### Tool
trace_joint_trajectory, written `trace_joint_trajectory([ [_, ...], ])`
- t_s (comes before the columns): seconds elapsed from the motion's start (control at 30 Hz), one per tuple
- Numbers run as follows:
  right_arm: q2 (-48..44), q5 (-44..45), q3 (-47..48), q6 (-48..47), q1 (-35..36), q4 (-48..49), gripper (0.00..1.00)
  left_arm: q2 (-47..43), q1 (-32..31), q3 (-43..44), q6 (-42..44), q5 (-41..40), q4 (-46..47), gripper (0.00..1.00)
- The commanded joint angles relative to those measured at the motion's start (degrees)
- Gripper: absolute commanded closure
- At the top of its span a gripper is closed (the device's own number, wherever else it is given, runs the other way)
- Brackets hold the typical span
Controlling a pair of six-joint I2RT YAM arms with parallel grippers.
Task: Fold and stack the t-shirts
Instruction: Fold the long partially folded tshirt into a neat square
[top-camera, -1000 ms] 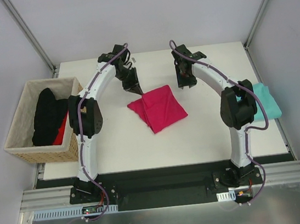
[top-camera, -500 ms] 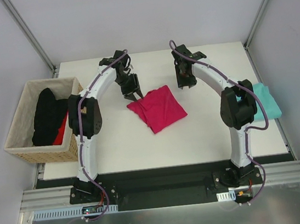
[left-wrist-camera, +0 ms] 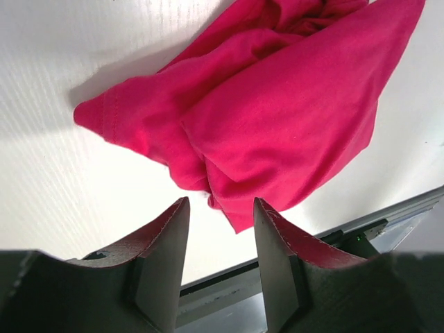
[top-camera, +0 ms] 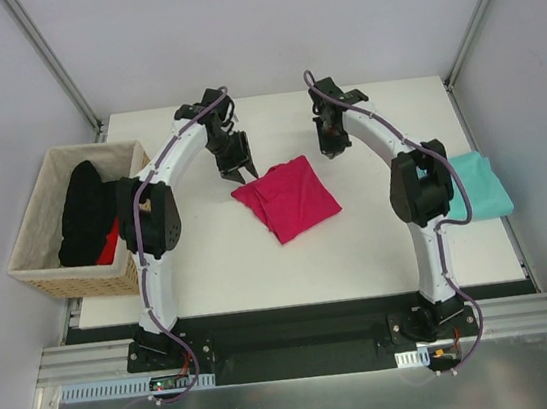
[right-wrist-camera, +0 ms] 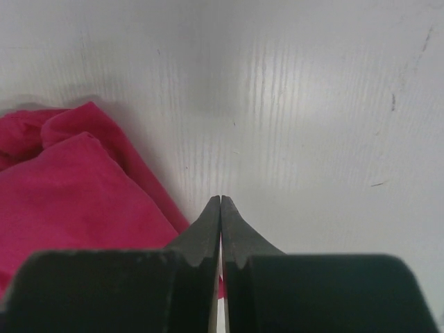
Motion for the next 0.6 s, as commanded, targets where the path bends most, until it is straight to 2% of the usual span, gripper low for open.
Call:
trace_joint_trajectory([
  [0.0, 3.3, -3.1, 2.8, -0.1, -0.5, -2.4, 0.99, -4.6, 1.3, -3.1, -0.4, -2.2, -1.7, 0.59],
  [0.57, 7.5, -8.7, 5.3, 0.8, -1.6, -2.3, 0.99, -2.4, 4.3, -11.6, -4.6, -5.0, -4.0, 0.61],
])
